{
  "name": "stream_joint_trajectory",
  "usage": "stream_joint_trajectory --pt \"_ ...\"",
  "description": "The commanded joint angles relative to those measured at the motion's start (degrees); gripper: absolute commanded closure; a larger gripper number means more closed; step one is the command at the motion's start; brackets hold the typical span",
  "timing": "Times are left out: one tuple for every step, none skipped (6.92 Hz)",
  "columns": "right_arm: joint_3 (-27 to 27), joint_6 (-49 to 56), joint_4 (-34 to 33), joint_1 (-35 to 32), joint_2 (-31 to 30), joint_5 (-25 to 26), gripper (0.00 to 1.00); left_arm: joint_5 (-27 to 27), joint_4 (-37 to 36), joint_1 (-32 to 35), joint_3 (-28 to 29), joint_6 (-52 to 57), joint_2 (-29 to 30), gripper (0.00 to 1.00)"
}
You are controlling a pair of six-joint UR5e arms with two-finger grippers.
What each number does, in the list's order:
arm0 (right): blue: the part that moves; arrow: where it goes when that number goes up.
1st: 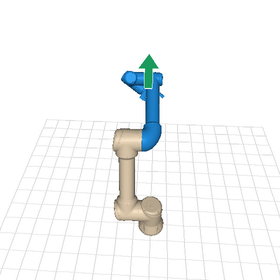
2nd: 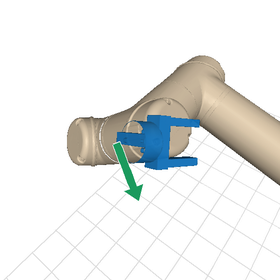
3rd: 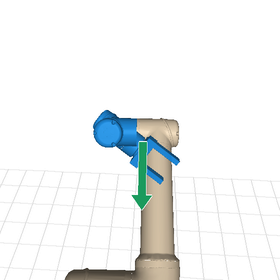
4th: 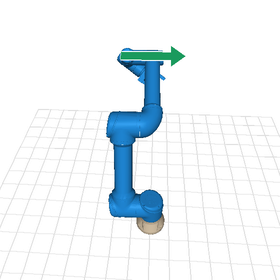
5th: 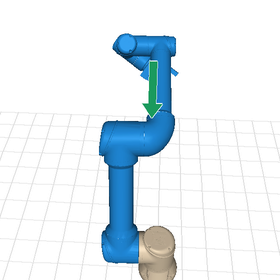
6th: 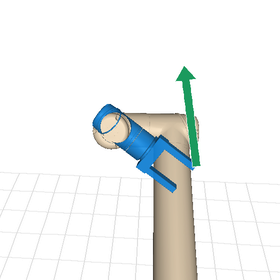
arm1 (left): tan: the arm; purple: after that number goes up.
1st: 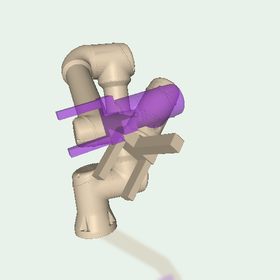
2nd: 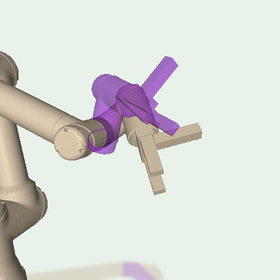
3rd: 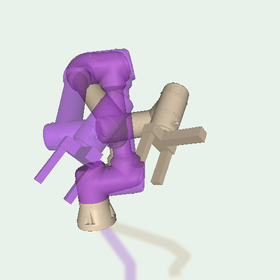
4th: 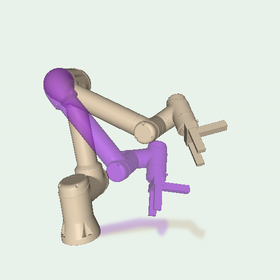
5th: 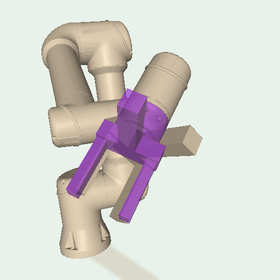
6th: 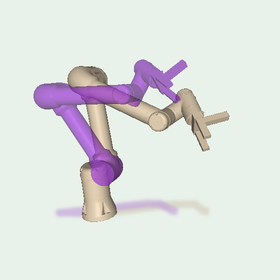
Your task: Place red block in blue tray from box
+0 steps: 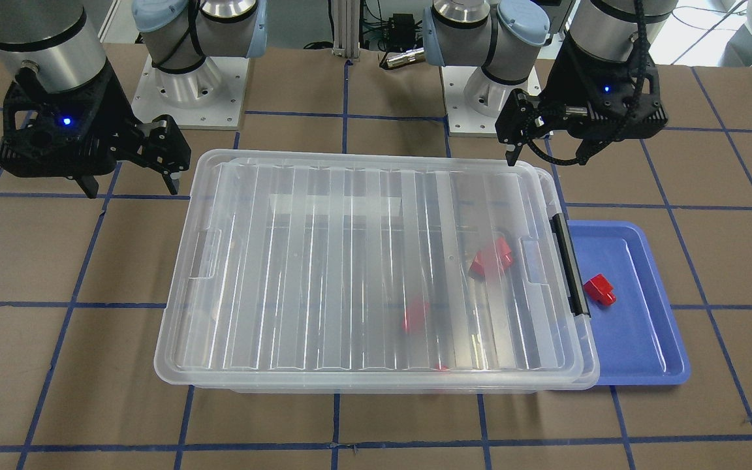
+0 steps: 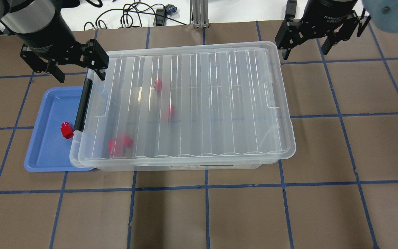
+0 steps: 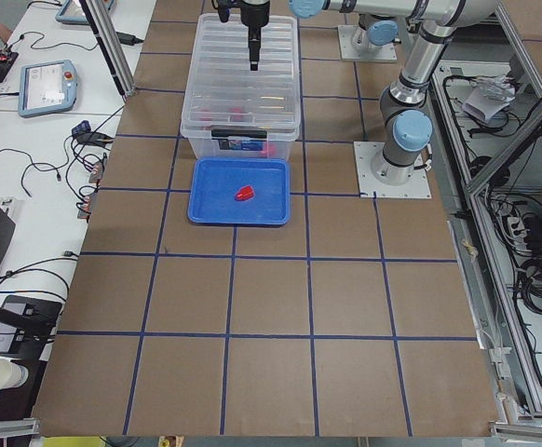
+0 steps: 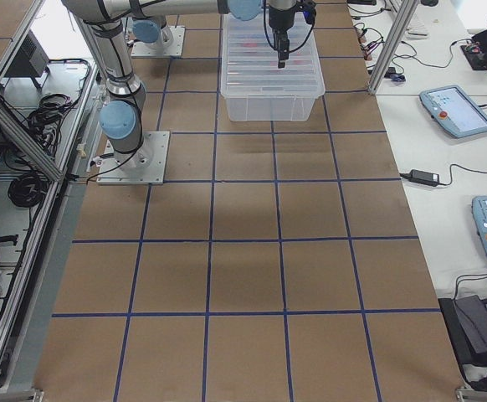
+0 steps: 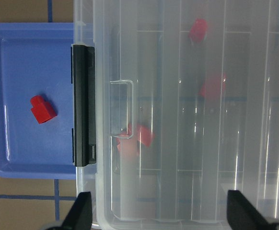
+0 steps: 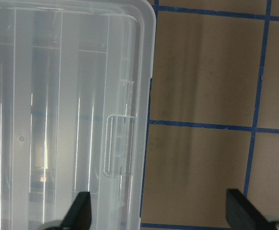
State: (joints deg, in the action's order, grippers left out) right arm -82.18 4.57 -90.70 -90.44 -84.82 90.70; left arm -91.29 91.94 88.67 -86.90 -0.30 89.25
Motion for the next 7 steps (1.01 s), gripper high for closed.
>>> stream_joint_trajectory --pt "0.0 0.0 0.0 0.1 0.0 0.0 0.0 0.1 0.0 0.0 0.0 -0.4 0.0 0.0" --pt "0.0 0.0 0.0 0.1 0.0 0.0 0.0 0.1 0.0 0.2 -0.1 -0.5 0.1 0.0" --pt "0.0 0.0 0.0 0.1 0.0 0.0 0.0 0.1 0.0 0.2 -0.7 -0.5 0.1 0.0" --pt "0.0 0.0 0.0 0.1 0.0 0.0 0.0 -0.1 1.2 0.2 -0.6 -0.5 0.2 0.0" --pt "0.0 0.0 0.0 0.1 0.0 0.0 0.0 0.1 1.6 -0.2 -0.3 -0.6 0.7 0.0" --pt "0.0 0.0 0.0 0.1 0.0 0.0 0.0 -0.6 1.6 -0.2 -0.2 -0.6 1.3 0.0" --pt "0.0 0.0 0.0 0.1 0.0 0.0 0.0 -0.9 1.3 -0.4 -0.2 -0.6 2.0 0.0"
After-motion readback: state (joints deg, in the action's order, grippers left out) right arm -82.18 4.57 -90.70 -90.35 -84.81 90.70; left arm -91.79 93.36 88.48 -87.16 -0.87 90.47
